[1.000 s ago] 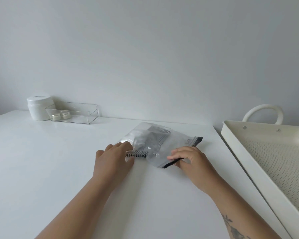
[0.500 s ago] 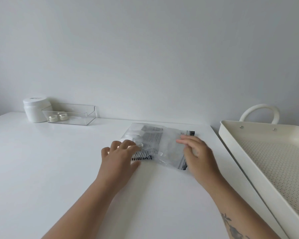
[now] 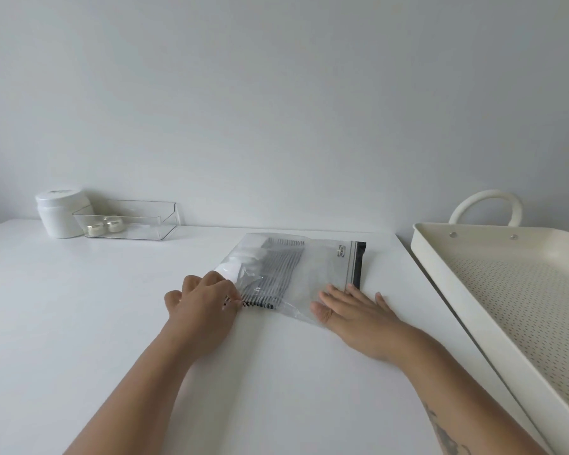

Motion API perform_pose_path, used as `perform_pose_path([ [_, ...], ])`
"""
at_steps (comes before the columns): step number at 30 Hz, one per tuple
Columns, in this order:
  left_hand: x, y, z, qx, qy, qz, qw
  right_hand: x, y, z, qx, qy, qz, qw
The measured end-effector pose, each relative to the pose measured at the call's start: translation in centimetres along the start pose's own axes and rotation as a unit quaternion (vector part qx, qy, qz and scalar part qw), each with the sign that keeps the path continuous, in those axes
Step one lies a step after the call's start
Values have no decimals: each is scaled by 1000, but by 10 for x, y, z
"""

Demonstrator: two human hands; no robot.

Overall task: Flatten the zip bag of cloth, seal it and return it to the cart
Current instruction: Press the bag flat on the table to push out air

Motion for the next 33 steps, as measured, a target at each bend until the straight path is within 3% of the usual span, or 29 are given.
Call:
perform_pose_path([
  [3,2,1,4,24,14,2,1000,-6,0,1,-44,-20,-12,999],
  [6,-8,2,8,-10,27,-37,999,-4,-2,5,-104,-59,-19,993],
  [9,-28,6,9,-66,57,-80,993,-2,-2,11,-65,-123,-54,989],
  [11,-35,10,3,-29,52,-88,994,-3,-1,14,-70,-136,-66,986],
  [15,-37,14,-6,68,-27,-53,996,1,2,13,-186,-3,-60,981],
  [20,-56,20,11,15,-106,-94,990,9,8,11,-203,104,-45,973],
  [23,-66,20,19,-16,-57,-76,995,9,13,17,-193,102,-60,974],
  [27,-64,16,18,-44,-29,-84,995,16,13,21,-278,79,-28,957],
  [30,-57,18,8,55,-52,-58,995,20,11,6,-220,37,-10,975],
  [33,-59,18,12,55,-104,-67,991,15,11,-1,-137,42,-16,990],
])
Point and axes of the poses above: each hand's wrist, its own y-axis away from the middle knuckle, its own z-axis out of the back of the hand, x = y × z, the point moved 2 cm from there along -y, towards the middle knuckle, and after that the axes turned 13 degrees about -x, right-handed, at the moved point
